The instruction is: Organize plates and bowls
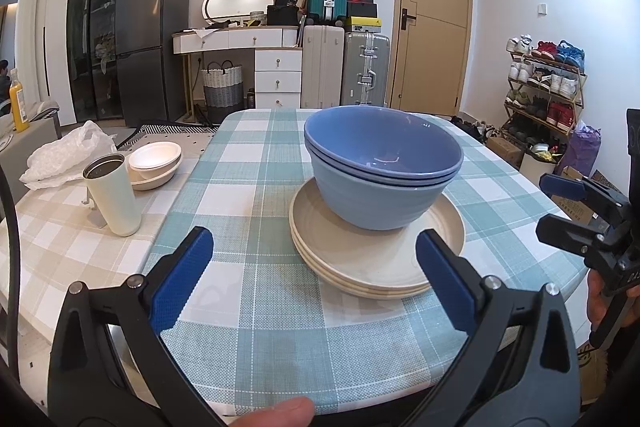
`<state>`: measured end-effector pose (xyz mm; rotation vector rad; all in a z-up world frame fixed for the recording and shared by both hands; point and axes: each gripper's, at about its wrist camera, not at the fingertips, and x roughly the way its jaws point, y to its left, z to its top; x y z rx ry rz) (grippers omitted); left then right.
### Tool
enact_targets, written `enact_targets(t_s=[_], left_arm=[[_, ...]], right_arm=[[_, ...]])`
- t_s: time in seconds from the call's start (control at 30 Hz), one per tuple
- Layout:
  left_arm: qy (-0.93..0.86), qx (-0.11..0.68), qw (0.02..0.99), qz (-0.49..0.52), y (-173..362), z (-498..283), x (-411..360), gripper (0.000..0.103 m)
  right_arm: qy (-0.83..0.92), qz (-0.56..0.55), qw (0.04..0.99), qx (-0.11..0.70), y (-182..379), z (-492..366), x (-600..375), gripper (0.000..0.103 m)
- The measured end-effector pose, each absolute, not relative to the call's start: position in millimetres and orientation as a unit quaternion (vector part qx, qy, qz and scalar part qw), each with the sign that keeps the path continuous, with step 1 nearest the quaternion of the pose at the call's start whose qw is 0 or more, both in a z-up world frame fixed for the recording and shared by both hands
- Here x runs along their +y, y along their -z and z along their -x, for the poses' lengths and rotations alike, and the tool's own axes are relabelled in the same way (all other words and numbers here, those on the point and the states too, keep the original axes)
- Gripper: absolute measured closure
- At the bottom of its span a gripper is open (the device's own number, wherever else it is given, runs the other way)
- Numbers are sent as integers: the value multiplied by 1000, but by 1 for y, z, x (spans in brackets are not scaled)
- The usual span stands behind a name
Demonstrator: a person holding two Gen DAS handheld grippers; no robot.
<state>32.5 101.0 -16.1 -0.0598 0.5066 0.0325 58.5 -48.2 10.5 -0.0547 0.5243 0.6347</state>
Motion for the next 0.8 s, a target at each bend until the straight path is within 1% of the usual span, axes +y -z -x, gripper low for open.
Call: enact_targets(t_s=[0.8], left_arm=[[-13,250,968,23,19,-34,101,2]], right_arm=[[-308,27,917,252,-12,-57,-48,0]])
